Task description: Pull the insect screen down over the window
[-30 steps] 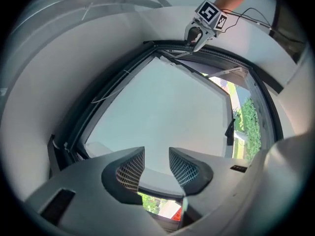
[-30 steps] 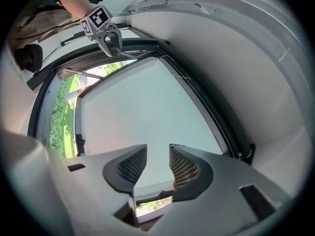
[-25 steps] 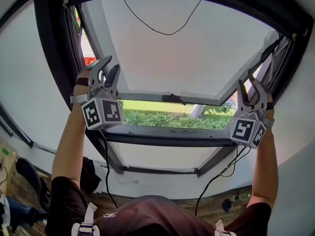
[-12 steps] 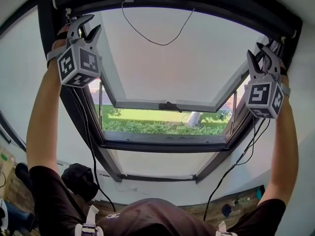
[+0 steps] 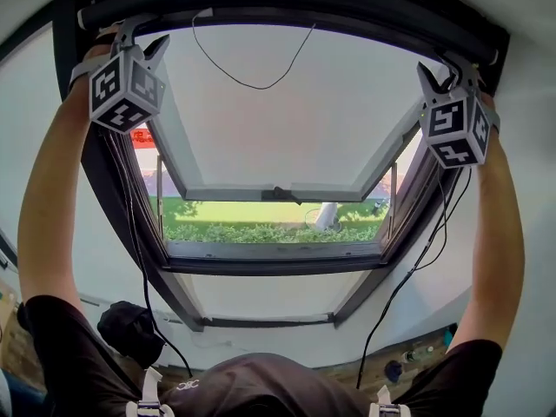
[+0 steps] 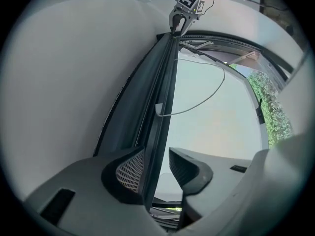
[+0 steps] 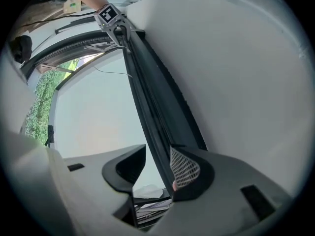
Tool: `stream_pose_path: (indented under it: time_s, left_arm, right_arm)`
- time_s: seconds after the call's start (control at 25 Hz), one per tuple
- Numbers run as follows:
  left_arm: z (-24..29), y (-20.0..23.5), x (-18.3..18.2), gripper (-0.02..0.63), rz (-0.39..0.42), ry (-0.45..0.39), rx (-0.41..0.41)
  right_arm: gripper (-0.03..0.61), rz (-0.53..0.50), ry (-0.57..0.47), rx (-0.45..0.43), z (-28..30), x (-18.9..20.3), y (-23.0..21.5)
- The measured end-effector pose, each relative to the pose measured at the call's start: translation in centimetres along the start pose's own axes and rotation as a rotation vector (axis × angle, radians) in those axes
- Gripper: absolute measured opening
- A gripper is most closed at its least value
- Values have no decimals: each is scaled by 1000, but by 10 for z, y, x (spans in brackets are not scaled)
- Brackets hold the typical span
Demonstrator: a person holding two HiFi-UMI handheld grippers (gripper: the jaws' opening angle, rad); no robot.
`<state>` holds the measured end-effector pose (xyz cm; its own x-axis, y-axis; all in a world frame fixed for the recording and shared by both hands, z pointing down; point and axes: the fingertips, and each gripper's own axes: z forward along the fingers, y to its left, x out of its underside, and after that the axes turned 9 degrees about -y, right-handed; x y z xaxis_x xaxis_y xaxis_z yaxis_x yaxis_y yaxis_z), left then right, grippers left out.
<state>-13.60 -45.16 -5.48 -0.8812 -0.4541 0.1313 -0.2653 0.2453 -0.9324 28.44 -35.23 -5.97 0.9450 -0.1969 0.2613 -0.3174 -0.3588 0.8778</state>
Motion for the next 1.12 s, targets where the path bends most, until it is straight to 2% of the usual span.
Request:
stream_pose_path:
  time_s: [0.08, 0.28, 0.52, 0.64, 0.92, 1.04, 1.12]
  left_arm:
    - [4, -1, 4, 168, -1, 19, 39]
    - [15, -6, 2, 172, 58, 24, 105]
    - [13, -7, 8, 173, 73, 52, 153]
    - [14, -9, 12, 173, 97, 70, 160]
    - [12, -7, 19, 172, 146, 86, 169]
    - [9, -10, 17, 112, 118, 108, 208]
    - [6, -12, 18, 114, 109, 120, 234]
  right_arm:
    - [163, -14, 14, -28, 7, 2, 0]
    - [169, -139, 78, -127, 27, 11, 9]
    - [169, -183, 136, -212, 48, 21, 21]
    - [196, -223, 158, -223, 54, 25, 30]
    - [193, -266, 167, -235, 56, 26, 32]
    - [178, -268, 188, -260, 54, 25, 33]
    - [178, -266, 192, -274, 54, 25, 36]
